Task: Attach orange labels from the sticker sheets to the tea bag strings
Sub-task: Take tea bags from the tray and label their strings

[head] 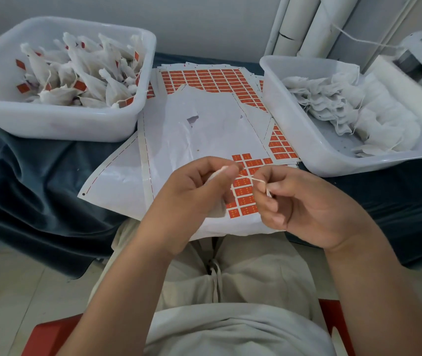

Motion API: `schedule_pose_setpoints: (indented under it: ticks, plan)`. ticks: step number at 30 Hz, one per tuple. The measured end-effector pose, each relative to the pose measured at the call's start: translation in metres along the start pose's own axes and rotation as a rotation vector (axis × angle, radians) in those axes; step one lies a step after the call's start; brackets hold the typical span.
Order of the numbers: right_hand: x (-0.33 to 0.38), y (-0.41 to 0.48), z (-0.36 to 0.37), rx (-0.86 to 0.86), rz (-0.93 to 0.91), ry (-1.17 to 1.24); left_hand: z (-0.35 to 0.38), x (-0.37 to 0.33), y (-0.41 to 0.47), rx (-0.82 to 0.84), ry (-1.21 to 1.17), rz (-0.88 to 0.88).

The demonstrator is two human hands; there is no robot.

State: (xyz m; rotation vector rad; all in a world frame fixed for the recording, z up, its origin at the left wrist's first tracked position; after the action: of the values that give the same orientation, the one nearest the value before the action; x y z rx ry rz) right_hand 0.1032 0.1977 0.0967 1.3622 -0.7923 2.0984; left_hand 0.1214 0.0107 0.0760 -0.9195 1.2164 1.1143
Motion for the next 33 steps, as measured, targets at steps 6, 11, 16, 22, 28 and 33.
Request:
schedule_pose_setpoints:
  ticks: [6, 11, 16, 22, 28, 33]
  plan:
    - [-0.006, 0.003, -0.001, 0.056, -0.023, 0.057, 0.003, 0.004, 0.001, -0.147, 0.028, 0.031]
    - [-0.008, 0.008, 0.0, -0.005, -0.204, 0.176, 0.005, 0.009, 0.005, -0.029, -0.15, -0.015]
    - [-0.008, 0.012, 0.011, 0.021, -0.213, 0.515, 0.008, 0.014, 0.005, -0.054, -0.012, 0.015]
    - [-0.001, 0.006, 0.003, -0.08, -0.14, 0.384, 0.009, 0.015, 0.005, -0.125, 0.293, 0.111]
    - [0.018, -0.01, -0.019, -0.277, -0.361, -0.086, 0.003, 0.043, 0.016, 0.083, 0.784, 0.103]
    - [0.008, -0.007, -0.028, -0.306, -0.178, 0.011, 0.005, 0.064, 0.019, 0.188, 1.281, 0.18]
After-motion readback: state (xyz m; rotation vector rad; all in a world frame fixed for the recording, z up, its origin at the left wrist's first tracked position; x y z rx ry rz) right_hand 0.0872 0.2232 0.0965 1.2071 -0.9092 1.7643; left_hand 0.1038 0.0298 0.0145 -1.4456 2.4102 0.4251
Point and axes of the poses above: each hand's wrist, its own y-axis towards the middle knuckle, its own z-axis out of the palm, x = y × z, the point moved 3 cm from there along y, towards the middle knuckle, and after that the axes turned 4 degrees about x, right-handed, at the moved point
